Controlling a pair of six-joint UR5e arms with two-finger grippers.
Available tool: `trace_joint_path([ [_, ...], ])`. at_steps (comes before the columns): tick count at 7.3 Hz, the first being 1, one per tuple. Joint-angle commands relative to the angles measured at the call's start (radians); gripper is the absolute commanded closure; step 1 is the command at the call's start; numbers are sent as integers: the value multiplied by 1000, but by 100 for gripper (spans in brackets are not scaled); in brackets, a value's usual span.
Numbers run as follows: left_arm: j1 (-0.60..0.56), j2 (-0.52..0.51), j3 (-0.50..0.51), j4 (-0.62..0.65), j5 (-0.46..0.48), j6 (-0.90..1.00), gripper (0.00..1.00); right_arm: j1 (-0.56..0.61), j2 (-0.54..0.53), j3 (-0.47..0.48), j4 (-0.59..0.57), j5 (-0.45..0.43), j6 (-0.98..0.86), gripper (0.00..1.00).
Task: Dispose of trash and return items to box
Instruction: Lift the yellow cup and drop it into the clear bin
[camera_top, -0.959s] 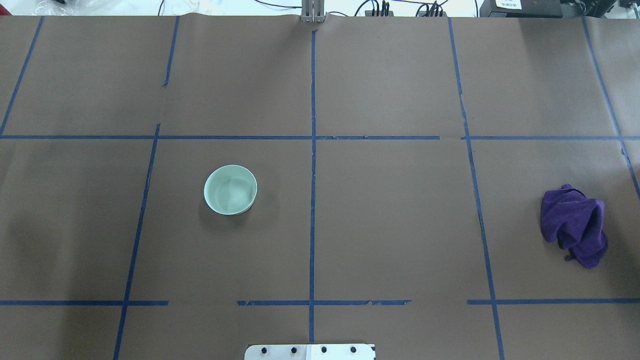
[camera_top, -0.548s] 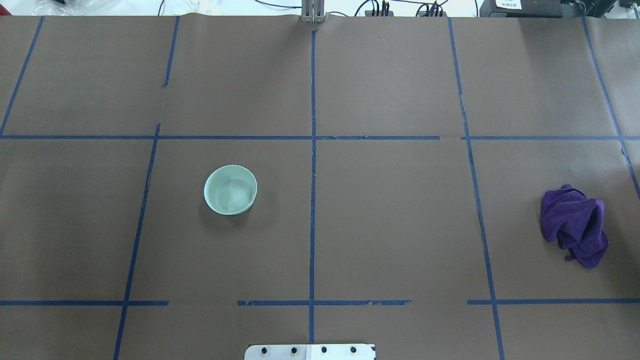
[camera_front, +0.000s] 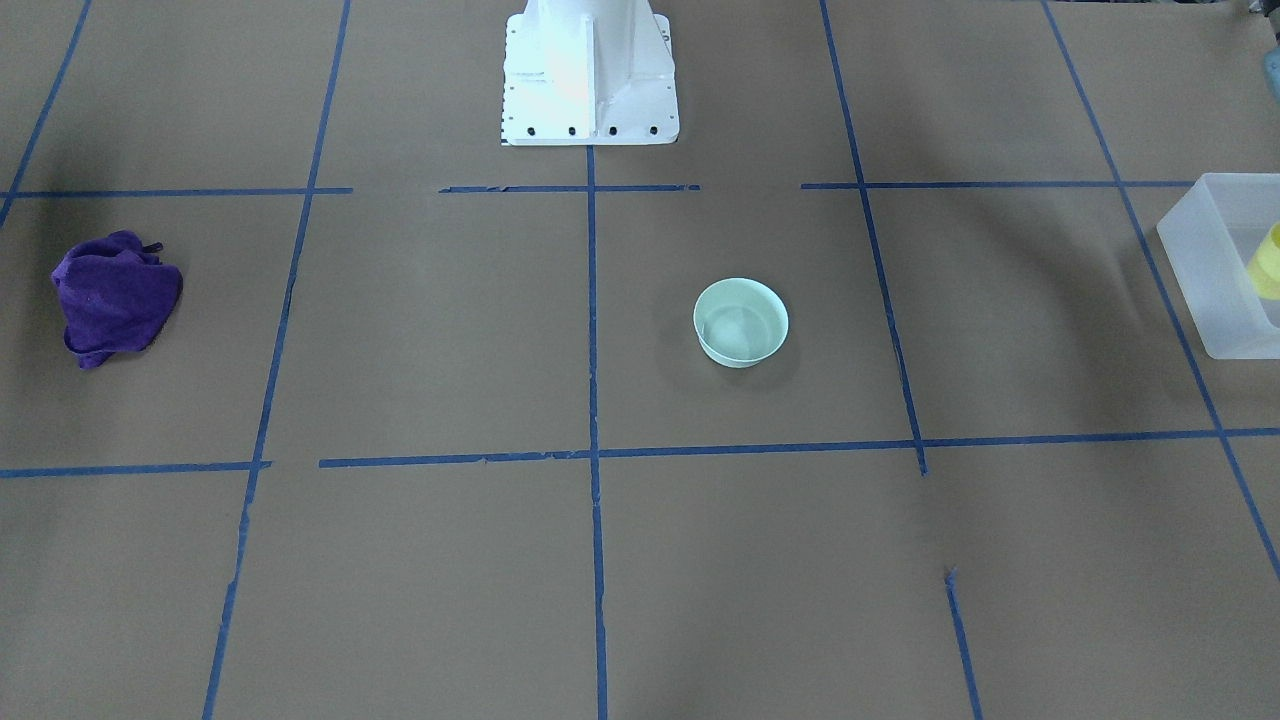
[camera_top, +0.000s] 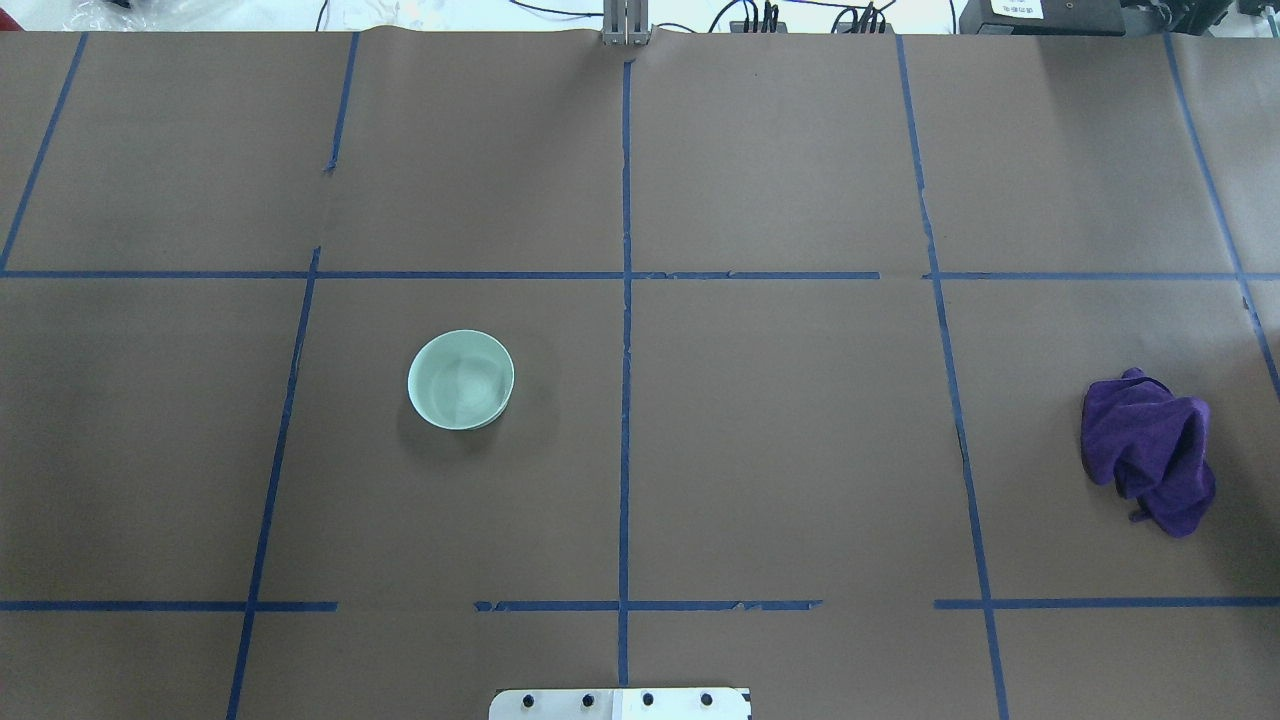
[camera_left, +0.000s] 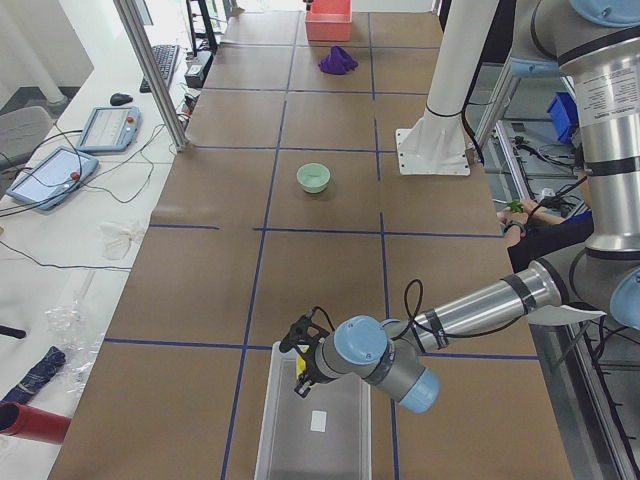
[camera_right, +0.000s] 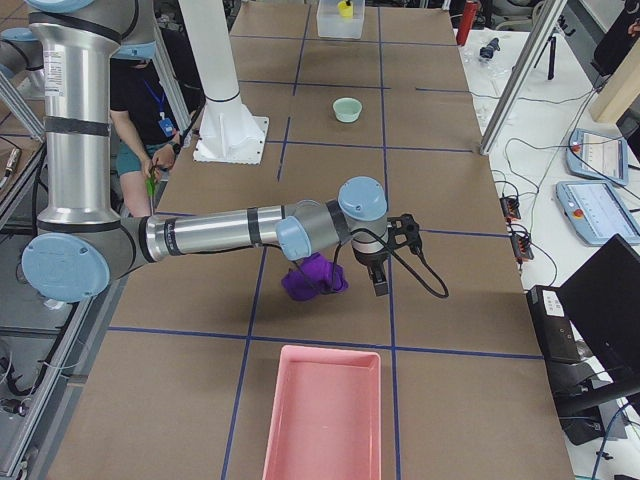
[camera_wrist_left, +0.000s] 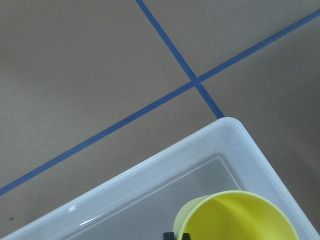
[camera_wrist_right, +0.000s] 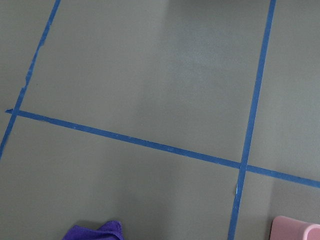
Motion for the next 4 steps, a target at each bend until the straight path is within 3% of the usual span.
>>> trace_joint_path([
  [1, 26, 55, 2, -19, -1, 74, 100, 0, -2, 0, 1, 0, -2, 0],
  [2, 26, 63, 3, -17, -1, 96, 77, 0, -2, 0, 1, 0, -5, 0],
  [3, 27, 64, 5, -17, -1, 119, 38, 0, -2, 0, 1, 0, -8, 0],
  [4, 27, 64, 3, -17, -1, 121, 33, -3, 0, 0, 1, 0, -8, 0],
])
